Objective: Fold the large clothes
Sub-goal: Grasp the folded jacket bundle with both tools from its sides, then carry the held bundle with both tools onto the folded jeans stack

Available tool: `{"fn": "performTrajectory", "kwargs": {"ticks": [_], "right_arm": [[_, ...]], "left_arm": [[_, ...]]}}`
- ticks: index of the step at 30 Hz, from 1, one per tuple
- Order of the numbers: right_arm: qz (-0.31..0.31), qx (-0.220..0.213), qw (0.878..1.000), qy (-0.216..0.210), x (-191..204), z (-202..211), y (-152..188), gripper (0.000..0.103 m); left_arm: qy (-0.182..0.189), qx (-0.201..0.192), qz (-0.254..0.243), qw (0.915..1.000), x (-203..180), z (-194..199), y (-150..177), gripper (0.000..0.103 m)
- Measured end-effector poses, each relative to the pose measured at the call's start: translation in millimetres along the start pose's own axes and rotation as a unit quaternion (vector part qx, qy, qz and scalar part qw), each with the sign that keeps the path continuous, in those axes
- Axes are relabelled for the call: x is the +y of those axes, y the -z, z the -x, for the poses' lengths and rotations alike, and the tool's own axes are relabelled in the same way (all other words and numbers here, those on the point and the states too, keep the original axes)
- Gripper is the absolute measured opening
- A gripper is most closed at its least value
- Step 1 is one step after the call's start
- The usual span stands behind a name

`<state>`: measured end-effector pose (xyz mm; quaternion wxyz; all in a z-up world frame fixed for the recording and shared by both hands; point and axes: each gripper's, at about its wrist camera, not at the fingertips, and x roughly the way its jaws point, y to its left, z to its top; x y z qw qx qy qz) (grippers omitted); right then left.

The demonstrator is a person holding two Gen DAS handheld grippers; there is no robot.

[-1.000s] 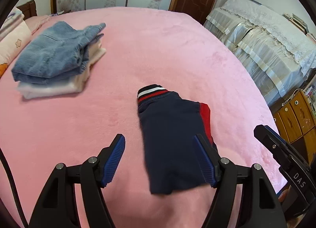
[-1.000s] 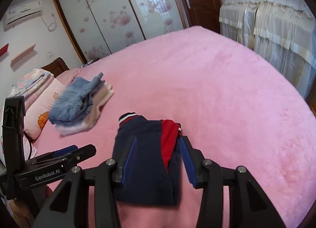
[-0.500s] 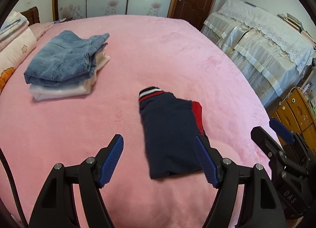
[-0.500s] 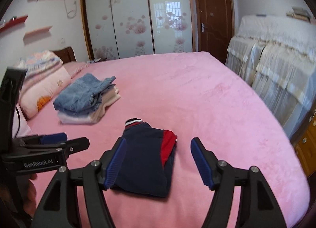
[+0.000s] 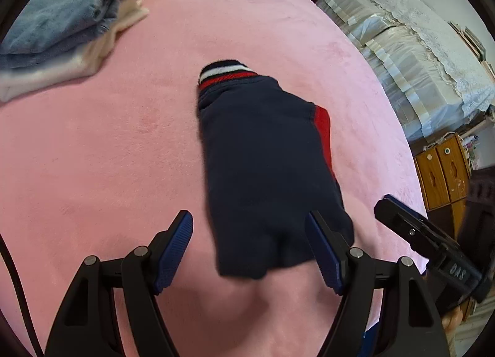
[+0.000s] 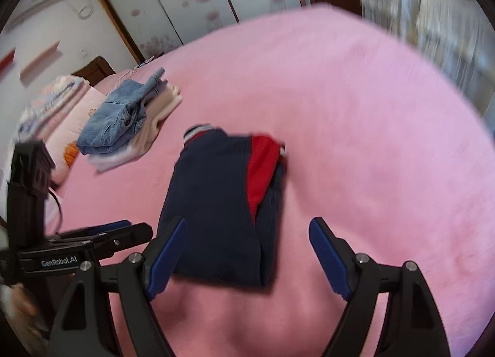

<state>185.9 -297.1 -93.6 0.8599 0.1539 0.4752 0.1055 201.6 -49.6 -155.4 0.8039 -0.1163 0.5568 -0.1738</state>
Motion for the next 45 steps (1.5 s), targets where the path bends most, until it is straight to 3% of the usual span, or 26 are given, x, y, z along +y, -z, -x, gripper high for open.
{"fn": "performTrajectory", "kwargs": {"ticks": [4, 11, 16, 18, 21, 25, 30, 38, 45], "right_arm": [[-0.052, 0.046, 0.996, -0.061, -25.4, -29.1, -5.7, 0.081], [-0.124, 0.093, 0.977, -0.145, -52.3, -78.0, -13.5, 0.081], [-0.150, 0.110, 0.964, -0.188, -58.4, -106.4, -13.8, 0.074], [-0.155, 0.113, 0.961, -0.201, -58.1, -114.4, -14.1, 0.062], [-0.161, 0.115, 0.956, -0.218, -58.5, -122.3, -14.7, 0.054], [-0.155, 0.110, 0.957, -0.221, -56.6, -121.9, -14.9, 0.045], [-0.135, 0.092, 0.966, -0.200, -47.9, -109.8, -13.4, 0.035], [-0.129, 0.068, 0.972, -0.183, -31.9, -81.8, -2.3, 0.030], [-0.117, 0.058, 0.974, -0.183, -4.2, -48.3, 16.7, 0.030]], "left_arm": [[0.060, 0.038, 0.018, 0.9973, 13.7, -27.2, -11.5, 0.073], [0.117, 0.059, 0.054, 0.9899, 35.9, -59.7, -24.7, 0.074], [0.145, 0.078, 0.064, 0.9843, 45.2, -78.3, -24.2, 0.073], [0.149, 0.079, 0.066, 0.9835, 45.7, -82.9, -24.2, 0.074], [0.156, 0.079, 0.075, 0.9817, 45.7, -91.6, -25.1, 0.074], [0.142, 0.079, 0.063, 0.9847, 40.4, -92.7, -26.2, 0.069], [0.087, 0.066, 0.022, 0.9938, 16.1, -80.1, -27.2, 0.056], [0.036, 0.042, -0.029, 0.9980, -19.6, -43.3, -18.9, 0.052], [0.034, 0.030, -0.036, 0.9983, -22.5, 2.4, -4.5, 0.052]]}}
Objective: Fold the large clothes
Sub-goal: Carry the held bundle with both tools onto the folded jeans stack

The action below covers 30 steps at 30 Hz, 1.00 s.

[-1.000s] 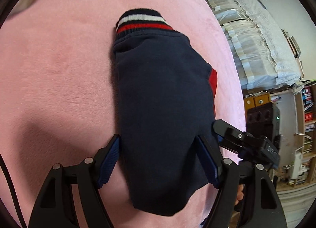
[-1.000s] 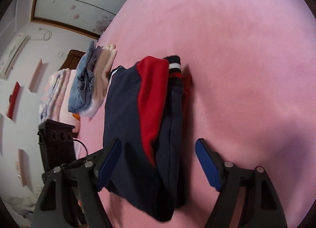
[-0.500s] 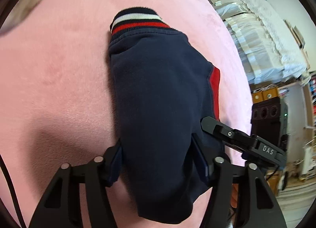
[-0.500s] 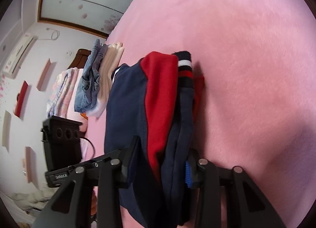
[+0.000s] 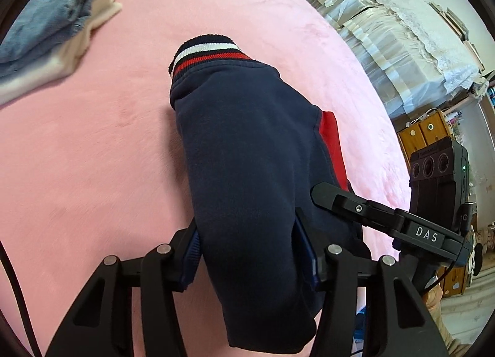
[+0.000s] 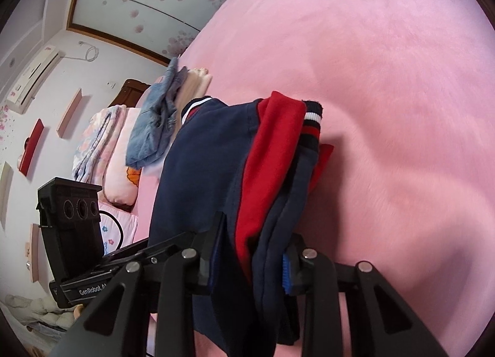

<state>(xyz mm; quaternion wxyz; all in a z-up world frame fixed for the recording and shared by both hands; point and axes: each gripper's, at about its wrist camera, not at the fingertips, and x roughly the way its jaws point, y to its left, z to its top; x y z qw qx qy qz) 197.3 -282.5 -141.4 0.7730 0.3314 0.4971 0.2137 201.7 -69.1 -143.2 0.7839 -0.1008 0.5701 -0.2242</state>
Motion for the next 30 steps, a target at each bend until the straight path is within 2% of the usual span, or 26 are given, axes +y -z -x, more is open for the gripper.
{"fn": "performTrajectory", "kwargs": {"ticks": [8, 15, 18, 21, 23, 30], "right_arm": [[0.044, 0.005, 0.999, -0.018, 70.2, 7.4, 21.6, 0.030], [0.068, 0.018, 0.997, -0.040, 134.3, -10.7, 31.8, 0.030], [0.067, 0.026, 0.996, -0.047, 160.5, -25.8, 30.6, 0.030], [0.057, 0.031, 0.996, -0.059, 181.7, -41.8, 20.4, 0.030], [0.050, 0.033, 0.996, -0.068, 195.3, -54.1, 8.6, 0.030], [0.060, 0.013, 0.995, -0.078, 249.2, -106.4, -64.5, 0.030]], "left_arm": [[-0.001, -0.033, 0.010, 0.9994, 18.0, 81.0, 21.2, 0.052], [-0.017, -0.050, 0.022, 0.9984, 65.8, 152.0, 31.9, 0.052], [-0.018, -0.052, 0.029, 0.9980, 87.6, 175.2, 24.2, 0.052], [-0.016, -0.053, 0.037, 0.9978, 115.2, 195.3, 9.6, 0.052], [-0.017, -0.057, 0.035, 0.9976, 128.8, 205.0, -11.2, 0.052], [-0.003, -0.069, 0.009, 0.9976, 184.9, 223.3, -108.2, 0.053]]}}
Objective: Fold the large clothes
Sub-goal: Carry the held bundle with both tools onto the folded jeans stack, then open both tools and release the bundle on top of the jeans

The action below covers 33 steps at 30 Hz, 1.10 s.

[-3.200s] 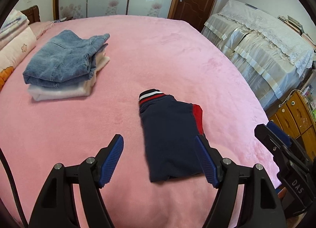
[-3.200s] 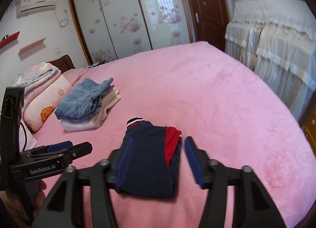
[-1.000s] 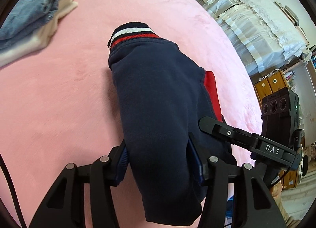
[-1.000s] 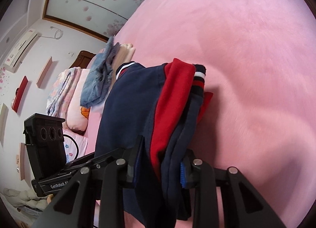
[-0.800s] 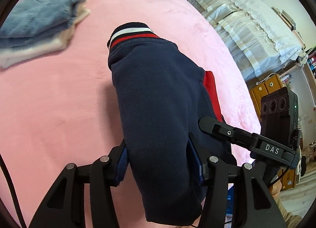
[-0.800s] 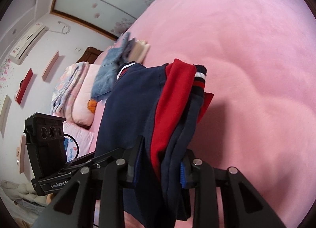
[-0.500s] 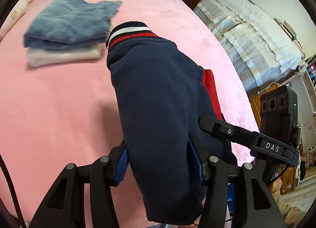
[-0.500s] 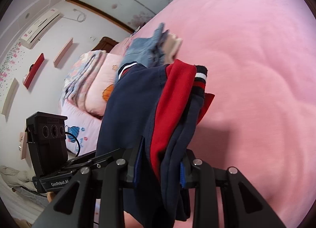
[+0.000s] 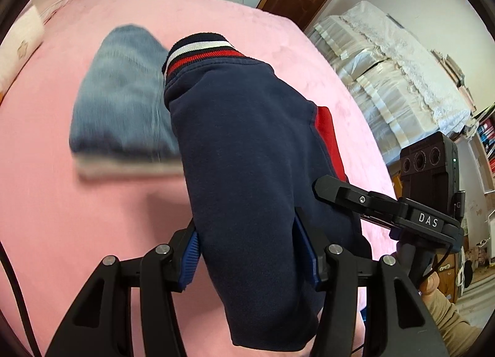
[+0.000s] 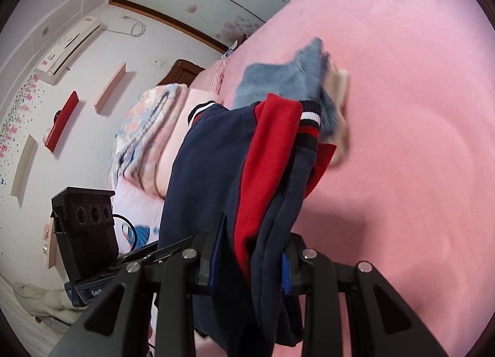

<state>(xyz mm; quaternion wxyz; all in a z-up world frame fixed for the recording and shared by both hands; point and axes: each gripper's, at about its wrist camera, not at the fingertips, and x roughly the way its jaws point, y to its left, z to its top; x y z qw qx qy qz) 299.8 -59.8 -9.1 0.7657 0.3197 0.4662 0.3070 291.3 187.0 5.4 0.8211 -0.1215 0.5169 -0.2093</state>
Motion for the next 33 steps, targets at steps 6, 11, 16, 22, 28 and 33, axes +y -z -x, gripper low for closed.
{"fn": "performTrajectory", "kwargs": {"ticks": [6, 11, 16, 22, 28, 33], "right_arm": [[0.016, -0.017, 1.000, -0.003, 13.9, -61.8, -83.5, 0.030], [0.018, -0.029, 0.999, 0.008, 8.8, -112.5, -129.6, 0.029], [0.000, -0.036, 0.999, 0.013, -15.3, -154.0, -152.7, 0.029], [-0.020, -0.038, 0.998, 0.035, -43.7, -189.6, -164.5, 0.029], [-0.004, -0.016, 0.997, 0.077, -46.5, -206.3, -163.2, 0.032], [0.027, -0.021, 0.993, 0.111, -27.8, -181.6, -160.2, 0.043]], "left_arm": [[-0.005, -0.012, -0.015, 0.9998, 50.7, -15.1, -88.7, 0.053], [-0.026, -0.009, -0.017, 0.9995, 90.6, -43.0, -145.5, 0.053], [-0.045, -0.009, -0.027, 0.9986, 110.0, -80.2, -168.2, 0.054], [-0.077, -0.021, 0.004, 0.9968, 143.6, -123.5, -174.5, 0.059], [-0.106, -0.030, 0.012, 0.9938, 153.4, -136.5, -159.6, 0.072], [-0.129, -0.034, 0.019, 0.9909, 145.3, -119.4, -154.1, 0.073]]}}
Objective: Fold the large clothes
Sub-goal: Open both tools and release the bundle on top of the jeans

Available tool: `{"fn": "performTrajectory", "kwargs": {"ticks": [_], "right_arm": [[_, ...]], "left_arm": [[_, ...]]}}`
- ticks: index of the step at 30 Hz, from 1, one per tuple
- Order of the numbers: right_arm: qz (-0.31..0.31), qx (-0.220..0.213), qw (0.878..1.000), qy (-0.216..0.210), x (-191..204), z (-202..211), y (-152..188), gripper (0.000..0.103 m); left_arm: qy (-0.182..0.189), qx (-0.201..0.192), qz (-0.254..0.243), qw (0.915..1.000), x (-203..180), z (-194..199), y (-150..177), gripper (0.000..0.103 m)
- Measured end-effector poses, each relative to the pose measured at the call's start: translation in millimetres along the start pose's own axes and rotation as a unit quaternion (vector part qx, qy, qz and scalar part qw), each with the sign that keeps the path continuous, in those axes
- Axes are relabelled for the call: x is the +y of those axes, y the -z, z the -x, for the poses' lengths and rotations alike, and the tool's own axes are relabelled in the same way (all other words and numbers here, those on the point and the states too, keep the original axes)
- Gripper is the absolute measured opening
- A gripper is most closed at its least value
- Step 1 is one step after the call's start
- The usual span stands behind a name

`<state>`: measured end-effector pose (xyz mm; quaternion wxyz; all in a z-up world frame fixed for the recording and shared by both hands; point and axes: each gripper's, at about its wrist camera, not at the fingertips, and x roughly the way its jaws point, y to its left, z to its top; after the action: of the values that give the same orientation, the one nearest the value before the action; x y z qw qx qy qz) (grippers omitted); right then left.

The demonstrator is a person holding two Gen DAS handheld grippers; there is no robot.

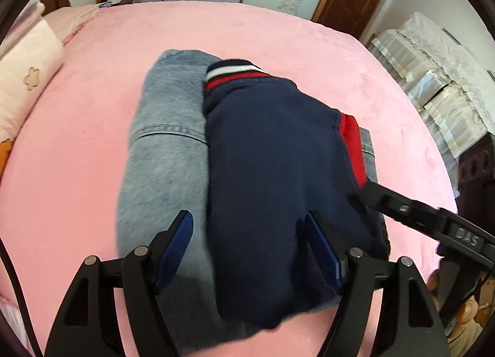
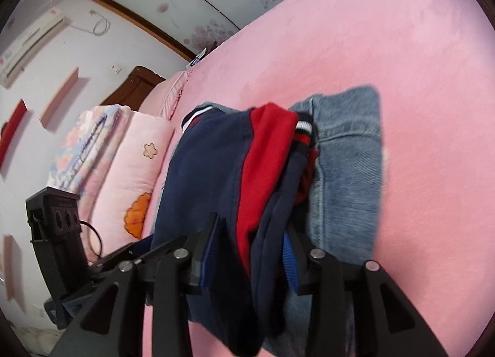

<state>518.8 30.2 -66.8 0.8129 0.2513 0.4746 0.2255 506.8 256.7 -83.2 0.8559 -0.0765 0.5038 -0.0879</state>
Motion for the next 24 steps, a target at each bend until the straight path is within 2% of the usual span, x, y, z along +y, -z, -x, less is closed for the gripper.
{"fn": "performTrajectory", "kwargs": {"ticks": [5, 14, 24], "right_arm": [[0.009, -0.003, 1.000, -0.002, 0.7, 40.8, 13.9, 0.046], [0.018, 0.016, 1.000, -0.003, 18.5, 128.8, 58.9, 0.046], [0.085, -0.007, 0.995, 0.046, 42.6, 229.1, 122.2, 0.046]], "left_arm": [[-0.005, -0.012, -0.002, 0.9999, -23.6, 38.1, 12.4, 0.074], [-0.024, -0.019, -0.009, 0.9995, -70.3, 108.3, 66.4, 0.074], [-0.032, -0.046, -0.022, 0.9982, -138.7, 192.0, 139.8, 0.075]]}}
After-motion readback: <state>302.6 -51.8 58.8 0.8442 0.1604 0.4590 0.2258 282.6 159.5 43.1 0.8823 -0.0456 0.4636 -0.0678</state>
